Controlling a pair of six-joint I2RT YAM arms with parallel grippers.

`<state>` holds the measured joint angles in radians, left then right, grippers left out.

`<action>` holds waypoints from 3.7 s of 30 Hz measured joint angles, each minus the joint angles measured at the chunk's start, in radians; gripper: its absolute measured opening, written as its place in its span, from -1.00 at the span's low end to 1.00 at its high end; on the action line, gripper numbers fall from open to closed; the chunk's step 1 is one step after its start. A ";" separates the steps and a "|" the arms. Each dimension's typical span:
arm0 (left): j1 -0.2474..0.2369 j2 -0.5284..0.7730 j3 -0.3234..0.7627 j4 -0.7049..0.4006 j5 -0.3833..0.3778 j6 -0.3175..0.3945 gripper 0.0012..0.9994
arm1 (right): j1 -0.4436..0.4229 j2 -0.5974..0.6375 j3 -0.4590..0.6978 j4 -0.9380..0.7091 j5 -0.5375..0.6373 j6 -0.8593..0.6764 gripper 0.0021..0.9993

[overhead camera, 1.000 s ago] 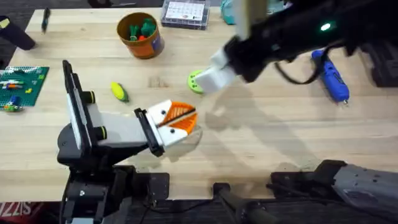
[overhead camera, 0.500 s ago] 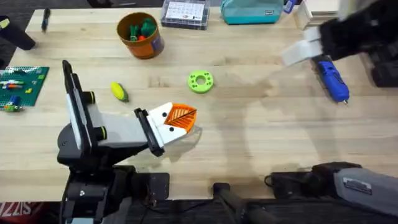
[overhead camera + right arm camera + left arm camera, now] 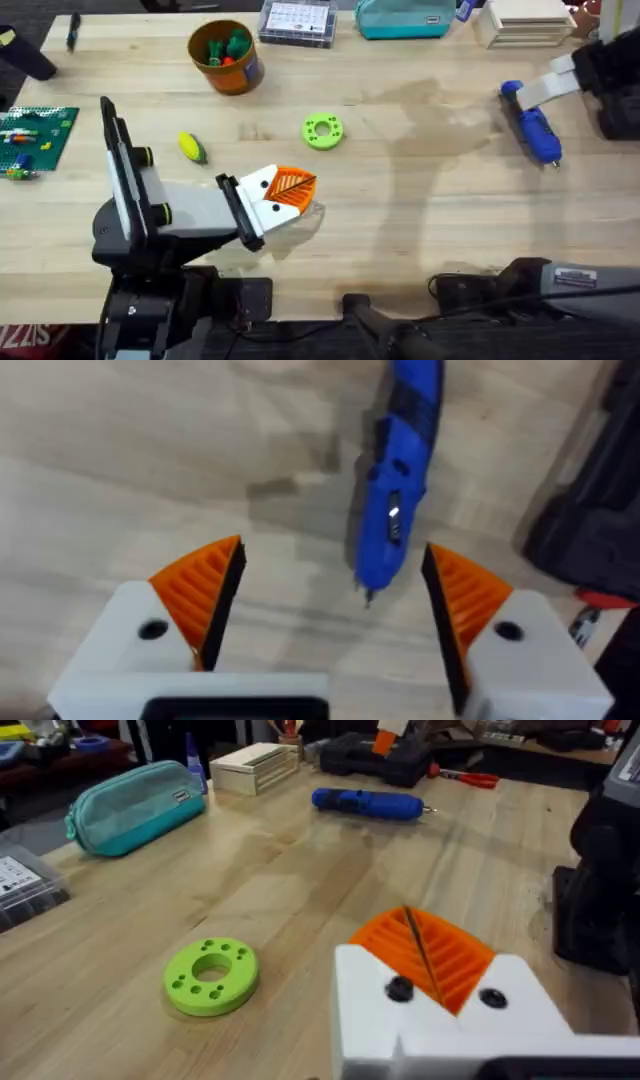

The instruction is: Pick up the gripper from the table and insert it into the empty holder that is missing its gripper. Then pick up a screw, insert it into the mounting hole, and use the screwdriver to tighten it. Finally, clean up the table by picking up the vegetable and placing it into the bucket.

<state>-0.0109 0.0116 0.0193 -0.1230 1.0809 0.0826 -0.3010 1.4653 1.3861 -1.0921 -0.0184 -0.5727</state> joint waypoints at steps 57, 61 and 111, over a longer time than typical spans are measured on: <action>0.000 0.000 0.000 0.000 0.000 0.000 -0.97 | -0.154 0.502 0.008 0.421 -0.132 -0.120 0.99; 0.000 0.000 0.000 0.000 0.000 0.000 -0.97 | -0.154 0.503 0.008 0.426 -0.123 -0.128 0.83; 0.000 0.000 0.000 0.000 0.000 0.000 -0.97 | -0.152 -0.547 -0.159 0.001 -0.681 -0.025 -0.98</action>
<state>-0.0109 0.0116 0.0193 -0.1230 1.0809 0.0826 -0.4526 0.9179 1.2269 -1.0914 -0.6996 -0.5974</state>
